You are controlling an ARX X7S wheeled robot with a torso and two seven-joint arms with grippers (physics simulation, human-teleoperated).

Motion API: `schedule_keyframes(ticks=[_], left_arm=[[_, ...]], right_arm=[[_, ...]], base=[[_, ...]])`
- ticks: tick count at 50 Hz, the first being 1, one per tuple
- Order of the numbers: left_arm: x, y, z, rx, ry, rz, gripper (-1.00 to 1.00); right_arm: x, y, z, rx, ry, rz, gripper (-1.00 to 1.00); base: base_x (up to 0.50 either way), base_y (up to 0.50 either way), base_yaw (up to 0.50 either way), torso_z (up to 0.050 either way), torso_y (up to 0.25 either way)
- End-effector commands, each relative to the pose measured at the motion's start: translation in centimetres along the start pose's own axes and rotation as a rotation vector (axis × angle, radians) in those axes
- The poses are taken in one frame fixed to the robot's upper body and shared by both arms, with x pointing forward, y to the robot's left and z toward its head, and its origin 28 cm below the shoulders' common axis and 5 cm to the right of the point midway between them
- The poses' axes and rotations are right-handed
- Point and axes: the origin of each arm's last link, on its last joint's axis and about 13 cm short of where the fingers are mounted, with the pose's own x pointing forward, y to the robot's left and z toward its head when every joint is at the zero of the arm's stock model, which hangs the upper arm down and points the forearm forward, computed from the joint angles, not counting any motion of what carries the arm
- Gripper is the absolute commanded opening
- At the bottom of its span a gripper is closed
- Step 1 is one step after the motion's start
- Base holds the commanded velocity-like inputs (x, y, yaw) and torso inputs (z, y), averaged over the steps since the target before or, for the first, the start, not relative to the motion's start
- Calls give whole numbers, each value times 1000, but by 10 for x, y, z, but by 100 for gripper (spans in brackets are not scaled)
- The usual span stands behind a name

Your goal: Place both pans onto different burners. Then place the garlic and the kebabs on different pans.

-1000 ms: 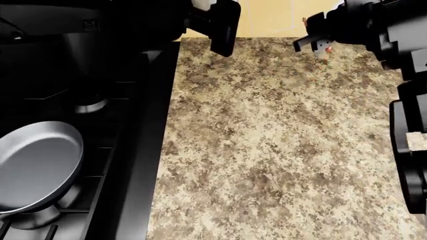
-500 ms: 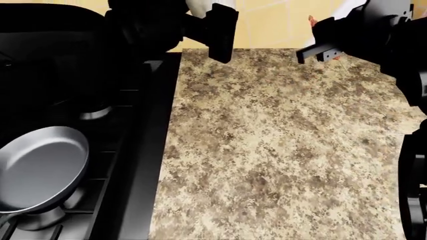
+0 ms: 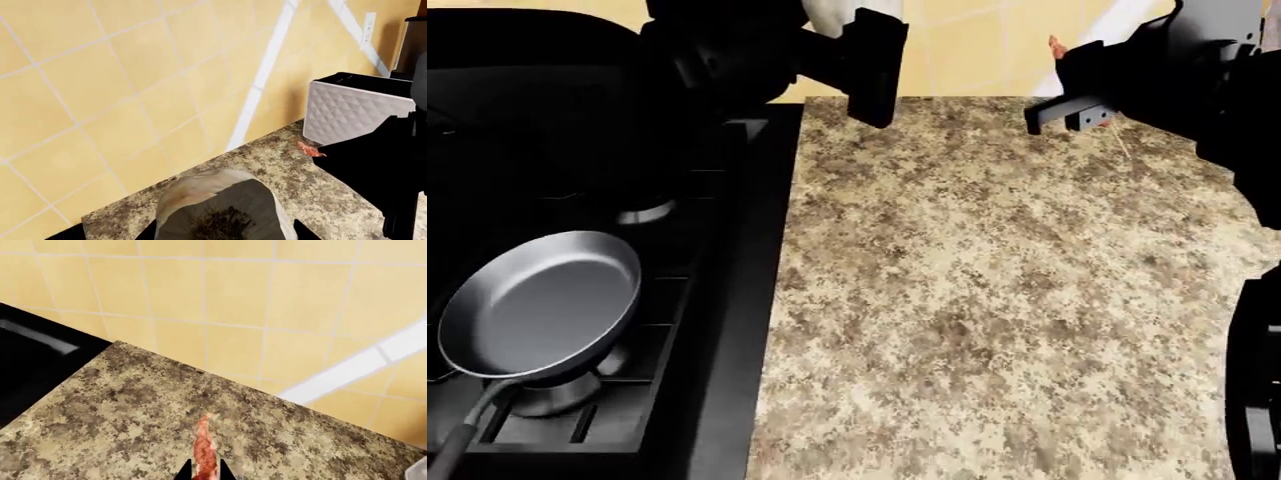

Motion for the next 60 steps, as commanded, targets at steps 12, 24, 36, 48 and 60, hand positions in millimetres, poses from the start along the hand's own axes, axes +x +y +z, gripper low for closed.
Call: schedule_keyframes(ticks=[12, 24, 36, 48, 60], left_arm=[[-3, -2, -3, -37, -3, -10, -100], [-4, -2, -2, -34, -7, -10, -100], [-3, -3, 1, -29, -9, -12, -100], [-5, -3, 2, -24, -10, -11, -100], [-5, -3, 1, -21, -9, -9, -100]], right_arm=[[-3, 0, 0, 0, -4, 9, -100], [-4, 0, 1, -6, -5, 6, -100], [-4, -1, 3, -5, -7, 5, -100], [-5, -1, 4, -9, -11, 5, -100], [-4, -2, 4, -13, -7, 1, -100]], base=[[-318, 478, 0, 0, 0], [-160, 500, 0, 0, 0], [-157, 500, 0, 0, 0], [-157, 500, 0, 0, 0], [-44, 500, 0, 0, 0]])
